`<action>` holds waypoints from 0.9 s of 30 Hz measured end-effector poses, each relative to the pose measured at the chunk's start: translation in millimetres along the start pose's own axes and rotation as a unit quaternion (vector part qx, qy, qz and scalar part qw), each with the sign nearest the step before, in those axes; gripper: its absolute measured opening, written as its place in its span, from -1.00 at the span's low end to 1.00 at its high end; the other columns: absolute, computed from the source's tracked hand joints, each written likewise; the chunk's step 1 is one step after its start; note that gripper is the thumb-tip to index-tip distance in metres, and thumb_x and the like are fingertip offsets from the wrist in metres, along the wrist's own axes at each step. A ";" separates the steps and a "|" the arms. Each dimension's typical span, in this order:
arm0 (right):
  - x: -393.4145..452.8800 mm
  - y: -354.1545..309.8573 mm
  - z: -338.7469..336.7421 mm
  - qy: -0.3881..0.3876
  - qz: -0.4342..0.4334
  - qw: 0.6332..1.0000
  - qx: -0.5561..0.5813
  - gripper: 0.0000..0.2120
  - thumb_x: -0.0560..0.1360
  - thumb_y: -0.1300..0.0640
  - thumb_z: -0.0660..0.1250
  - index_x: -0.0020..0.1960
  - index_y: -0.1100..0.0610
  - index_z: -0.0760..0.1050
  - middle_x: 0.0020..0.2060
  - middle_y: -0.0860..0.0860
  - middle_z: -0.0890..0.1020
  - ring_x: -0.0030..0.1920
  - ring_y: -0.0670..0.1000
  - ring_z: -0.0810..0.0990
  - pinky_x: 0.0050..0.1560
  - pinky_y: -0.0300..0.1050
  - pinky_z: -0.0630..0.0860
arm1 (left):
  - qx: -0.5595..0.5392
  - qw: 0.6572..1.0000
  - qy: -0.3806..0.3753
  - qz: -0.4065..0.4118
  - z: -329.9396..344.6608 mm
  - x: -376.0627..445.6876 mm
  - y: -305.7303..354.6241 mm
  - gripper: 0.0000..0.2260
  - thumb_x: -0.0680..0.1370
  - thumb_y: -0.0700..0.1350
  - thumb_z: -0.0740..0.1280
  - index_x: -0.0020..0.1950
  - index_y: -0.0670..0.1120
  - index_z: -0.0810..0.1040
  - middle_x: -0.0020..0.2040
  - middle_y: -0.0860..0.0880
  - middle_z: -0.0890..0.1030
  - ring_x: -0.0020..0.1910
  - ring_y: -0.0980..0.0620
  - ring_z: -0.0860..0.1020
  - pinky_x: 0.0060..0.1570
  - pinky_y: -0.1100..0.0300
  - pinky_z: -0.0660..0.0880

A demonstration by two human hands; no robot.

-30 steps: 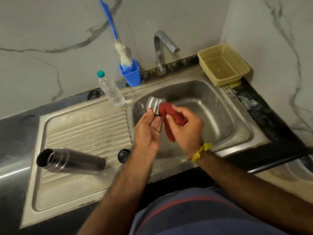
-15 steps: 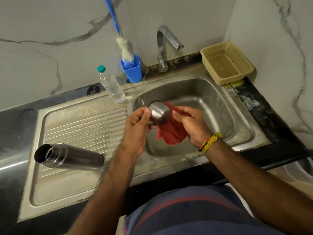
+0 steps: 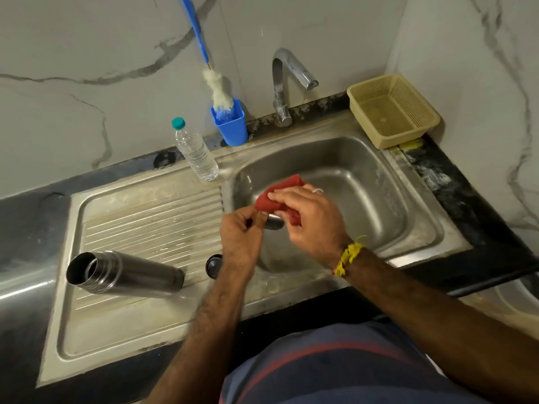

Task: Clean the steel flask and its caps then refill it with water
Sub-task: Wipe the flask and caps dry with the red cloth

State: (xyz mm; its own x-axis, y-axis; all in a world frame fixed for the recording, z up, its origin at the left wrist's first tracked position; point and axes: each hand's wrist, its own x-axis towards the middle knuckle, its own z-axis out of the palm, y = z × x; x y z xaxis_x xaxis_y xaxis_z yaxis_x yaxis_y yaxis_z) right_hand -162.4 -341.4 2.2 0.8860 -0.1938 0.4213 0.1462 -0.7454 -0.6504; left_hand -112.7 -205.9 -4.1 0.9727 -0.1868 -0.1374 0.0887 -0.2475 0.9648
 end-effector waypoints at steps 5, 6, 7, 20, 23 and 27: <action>-7.0 1.3 6.8 0.073 -0.041 0.996 -0.012 -0.66 0.43 0.33 0.43 0.19 0.18 0.65 0.16 0.08 0.67 0.13 0.13 0.64 0.26 0.05 0.49 | -0.331 0.917 0.091 -0.204 15.1 1.0 8.0 -0.89 0.62 -0.32 0.32 0.04 -0.28 0.65 -0.17 -0.15 0.69 -0.19 -0.01 0.65 -0.11 0.15 0.65; -17.2 -1.4 9.8 0.065 -0.099 0.992 -0.034 -0.64 0.41 0.37 0.42 0.19 0.20 0.65 0.19 0.10 0.66 0.14 0.15 0.64 0.27 0.07 0.49 | -0.377 0.896 0.099 -0.214 11.7 6.1 10.7 -0.89 0.62 -0.32 0.32 0.00 -0.26 0.64 -0.21 -0.13 0.69 -0.22 0.00 0.65 -0.18 0.17 0.65; -27.9 -1.2 12.7 0.060 -0.125 0.989 -0.049 -0.62 0.40 0.39 0.42 0.19 0.21 0.65 0.19 0.10 0.66 0.13 0.16 0.64 0.26 0.09 0.50 | -0.393 0.890 0.101 -0.206 7.5 9.3 13.6 -0.90 0.62 -0.31 0.32 -0.03 -0.24 0.63 -0.24 -0.11 0.69 -0.24 0.01 0.65 -0.23 0.18 0.64; 14.2 -13.5 -7.7 0.229 0.228 0.929 0.178 -0.73 0.47 0.28 0.47 0.16 0.22 0.64 0.02 0.03 0.70 0.02 -0.15 0.65 0.12 -0.24 0.58 | -0.308 0.946 0.044 -0.089 19.7 -3.0 23.4 -0.90 0.61 -0.22 0.36 -0.01 -0.22 0.65 -0.02 -0.19 0.68 0.07 -0.16 0.64 0.15 0.03 0.62; 9.2 -13.5 -8.1 0.205 0.136 0.957 0.153 -0.72 0.46 0.27 0.47 0.16 0.22 0.64 0.06 0.04 0.70 0.06 -0.05 0.67 0.15 -0.15 0.58 | -0.322 0.942 0.059 -0.076 16.1 3.1 27.3 -0.87 0.63 -0.24 0.33 -0.07 -0.20 0.66 -0.14 -0.13 0.71 -0.04 -0.13 0.65 0.06 0.07 0.62; 6.0 -8.3 -1.7 0.143 0.159 0.966 0.147 -0.72 0.45 0.24 0.46 0.15 0.17 0.65 0.03 0.00 0.71 0.04 -0.04 0.68 0.15 -0.03 0.60 | -0.286 0.952 0.073 -0.082 14.7 -0.3 18.4 -0.84 0.63 -0.27 0.33 -0.11 -0.20 0.66 -0.24 -0.06 0.71 -0.14 -0.05 0.64 0.10 0.02 0.60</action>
State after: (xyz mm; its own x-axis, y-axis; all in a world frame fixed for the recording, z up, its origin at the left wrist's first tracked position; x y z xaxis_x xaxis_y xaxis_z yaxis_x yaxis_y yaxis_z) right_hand -159.1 -337.5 11.2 0.7552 -0.5826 0.3005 0.0430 -0.4133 -0.9096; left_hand -114.5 -224.4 10.4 0.9512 -0.0463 -0.3052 0.3045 0.3033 0.9029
